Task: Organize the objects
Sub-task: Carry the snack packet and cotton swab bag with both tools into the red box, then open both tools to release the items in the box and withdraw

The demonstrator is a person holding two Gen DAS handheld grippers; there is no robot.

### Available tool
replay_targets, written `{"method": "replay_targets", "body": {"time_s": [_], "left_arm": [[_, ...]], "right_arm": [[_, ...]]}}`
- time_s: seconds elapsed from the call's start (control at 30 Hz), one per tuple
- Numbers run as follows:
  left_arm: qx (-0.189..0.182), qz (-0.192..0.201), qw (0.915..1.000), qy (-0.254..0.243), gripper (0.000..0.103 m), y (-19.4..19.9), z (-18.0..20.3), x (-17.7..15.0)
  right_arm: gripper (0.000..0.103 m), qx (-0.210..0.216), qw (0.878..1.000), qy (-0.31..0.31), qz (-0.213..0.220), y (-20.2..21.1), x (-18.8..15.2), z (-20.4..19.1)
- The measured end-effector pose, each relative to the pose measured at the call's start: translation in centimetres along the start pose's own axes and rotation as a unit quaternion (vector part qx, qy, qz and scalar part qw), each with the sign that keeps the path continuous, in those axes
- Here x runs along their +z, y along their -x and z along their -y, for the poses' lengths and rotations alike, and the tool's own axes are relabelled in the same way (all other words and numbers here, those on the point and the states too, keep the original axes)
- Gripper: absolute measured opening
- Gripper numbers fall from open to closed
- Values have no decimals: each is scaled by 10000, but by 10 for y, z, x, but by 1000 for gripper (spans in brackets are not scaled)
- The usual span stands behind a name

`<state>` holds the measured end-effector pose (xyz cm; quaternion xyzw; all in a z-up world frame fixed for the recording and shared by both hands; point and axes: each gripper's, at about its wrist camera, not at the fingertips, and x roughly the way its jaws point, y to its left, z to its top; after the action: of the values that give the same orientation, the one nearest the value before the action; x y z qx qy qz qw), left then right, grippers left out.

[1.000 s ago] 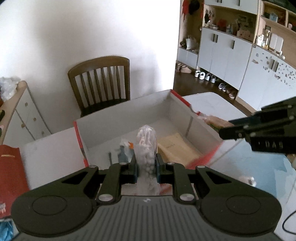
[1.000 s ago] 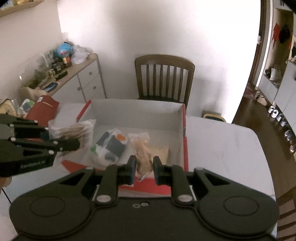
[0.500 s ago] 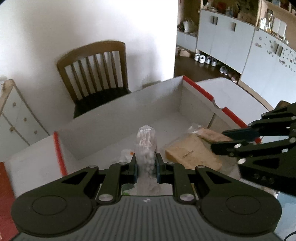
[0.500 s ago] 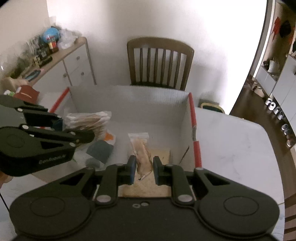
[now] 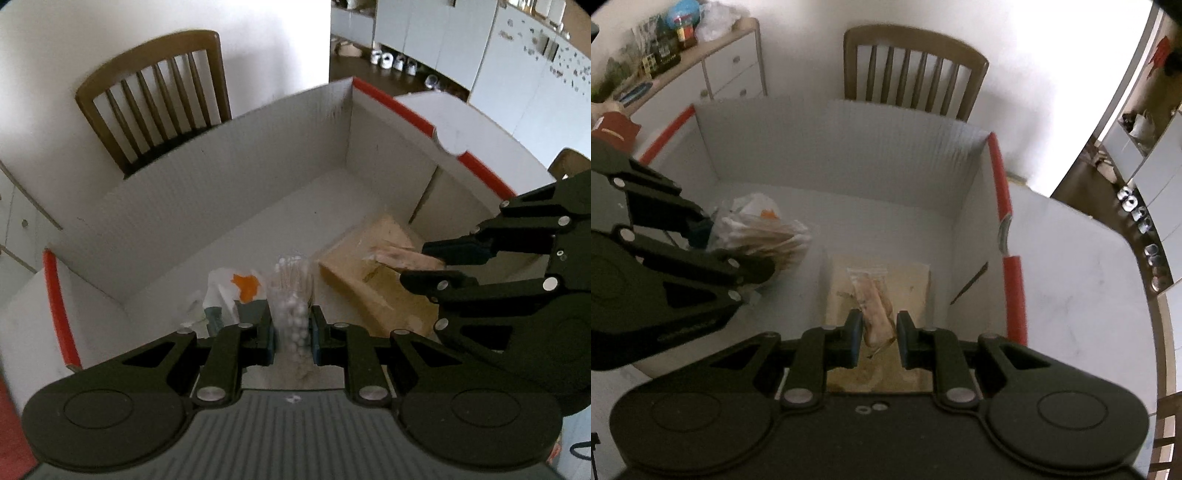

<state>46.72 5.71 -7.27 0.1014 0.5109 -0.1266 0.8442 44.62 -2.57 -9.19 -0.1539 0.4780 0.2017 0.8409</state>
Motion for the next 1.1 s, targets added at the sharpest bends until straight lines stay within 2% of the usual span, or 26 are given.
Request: {"method": "replay_targets", "body": {"time_s": [0.2,0.43,0.67,0.73,0.8,1.1], "left_arm": [[-81,-217,9997,2,17,-11,1,1],[-21,-252,9997,8,19,-13,1,0],[56,-230,9997,37,31,-6,2,-1],[93,-180,9998,75,41,-2,0,-2],[147,-127,9998,109,61,4,-1,-3],[48,207,9997,152,62,41,5,-10]], "right_arm": [[22,49,10000,-10,-85,-5,-3,-3],[37,217,9997,67,-92,-1,-5,-4],[49,177,9996,209,85,13,-5,-7],[51,158,9996,208,138,19,-6,-6],[52,143,9995,210,185,23,-7,-3],[56,149,9988,199,432,56,-13,12]]}}
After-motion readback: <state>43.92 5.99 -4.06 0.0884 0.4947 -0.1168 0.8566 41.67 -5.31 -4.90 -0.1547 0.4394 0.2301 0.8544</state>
